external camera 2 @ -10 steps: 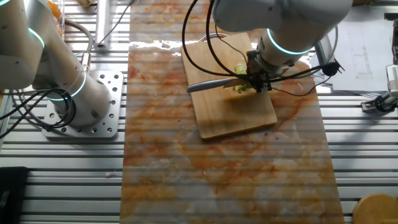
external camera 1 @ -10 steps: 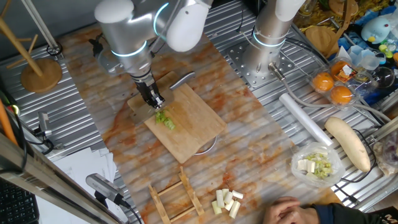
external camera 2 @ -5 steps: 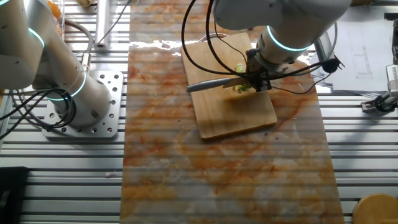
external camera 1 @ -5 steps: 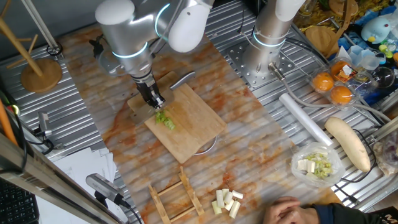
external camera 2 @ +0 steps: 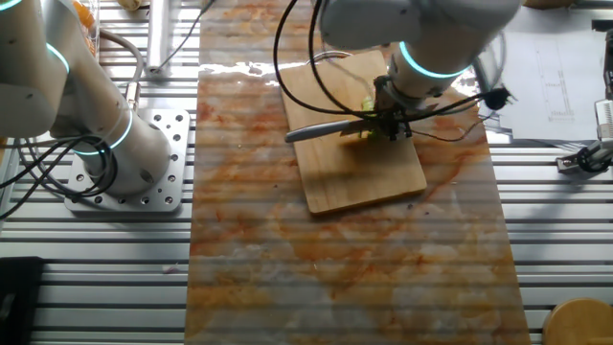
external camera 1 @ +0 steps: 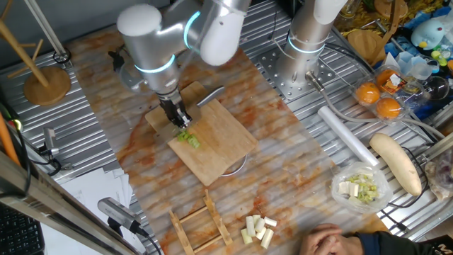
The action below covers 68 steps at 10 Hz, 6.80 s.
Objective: Chop the scallions
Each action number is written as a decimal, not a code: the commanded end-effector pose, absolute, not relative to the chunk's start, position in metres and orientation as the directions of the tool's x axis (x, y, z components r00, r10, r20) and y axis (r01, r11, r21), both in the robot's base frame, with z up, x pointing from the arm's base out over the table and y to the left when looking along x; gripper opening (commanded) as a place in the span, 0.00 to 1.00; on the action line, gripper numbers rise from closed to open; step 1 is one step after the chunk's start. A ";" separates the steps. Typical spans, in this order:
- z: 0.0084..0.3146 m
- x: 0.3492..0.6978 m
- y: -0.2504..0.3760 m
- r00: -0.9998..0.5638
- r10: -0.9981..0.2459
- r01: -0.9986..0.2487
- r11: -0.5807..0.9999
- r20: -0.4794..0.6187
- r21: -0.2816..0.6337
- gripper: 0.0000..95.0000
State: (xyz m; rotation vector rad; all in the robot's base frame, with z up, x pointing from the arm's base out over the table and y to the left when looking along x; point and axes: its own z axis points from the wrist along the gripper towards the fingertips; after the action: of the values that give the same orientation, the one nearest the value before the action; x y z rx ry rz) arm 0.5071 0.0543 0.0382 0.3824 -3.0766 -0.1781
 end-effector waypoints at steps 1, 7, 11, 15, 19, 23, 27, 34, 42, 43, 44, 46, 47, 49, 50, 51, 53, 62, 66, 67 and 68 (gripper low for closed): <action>0.024 0.506 0.050 -0.966 -0.258 -0.254 0.959 0.015 0.123 0.00; 0.076 0.501 0.064 -0.969 -0.239 -0.230 0.964 0.059 0.130 0.00; 0.073 0.504 0.069 -0.967 -0.246 -0.236 0.962 0.066 0.136 0.00; 0.047 0.506 0.069 -0.968 -0.241 -0.231 0.963 0.063 0.135 0.00; 0.027 0.505 0.064 -0.973 -0.227 -0.218 0.962 0.036 0.163 0.00; 0.080 0.500 0.084 -0.971 -0.216 -0.200 0.969 0.106 0.144 0.00; 0.084 0.497 0.093 -0.974 -0.196 -0.175 0.970 0.114 0.167 0.00; 0.057 0.493 0.102 -0.978 -0.183 -0.168 0.976 0.105 0.139 0.00; 0.042 0.486 0.081 -0.972 -0.225 -0.214 0.967 0.068 0.135 0.00; 0.050 0.486 0.082 -0.974 -0.213 -0.200 0.967 0.071 0.156 0.00; 0.055 0.487 0.082 -0.961 -0.261 -0.257 0.965 0.088 0.054 0.00; 0.055 0.487 0.082 -0.967 -0.239 -0.232 0.969 0.090 0.081 0.00; 0.057 0.487 0.083 -0.970 -0.228 -0.219 0.970 0.087 0.102 0.00; 0.065 0.488 0.093 -0.975 -0.199 -0.186 0.974 0.098 0.126 0.00; 0.067 0.488 0.097 -0.976 -0.193 -0.180 0.976 0.104 0.122 0.00; 0.067 0.489 0.098 -0.976 -0.192 -0.180 0.976 0.102 0.122 0.00; 0.063 0.491 0.102 -0.977 -0.185 -0.173 0.978 0.103 0.119 0.00; 0.037 0.487 0.085 -0.982 -0.185 -0.174 0.969 0.047 0.177 0.00; 0.066 0.482 0.093 -0.972 -0.208 -0.199 0.976 0.105 0.093 0.00; 0.068 0.482 0.094 -0.974 -0.200 -0.191 0.977 0.107 0.094 0.00; 0.068 0.482 0.093 -0.974 -0.200 -0.190 0.977 0.106 0.095 0.00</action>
State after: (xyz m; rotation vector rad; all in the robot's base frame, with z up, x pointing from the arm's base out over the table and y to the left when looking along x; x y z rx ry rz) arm 0.4804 0.0933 0.0659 0.2736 -2.9897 -0.2247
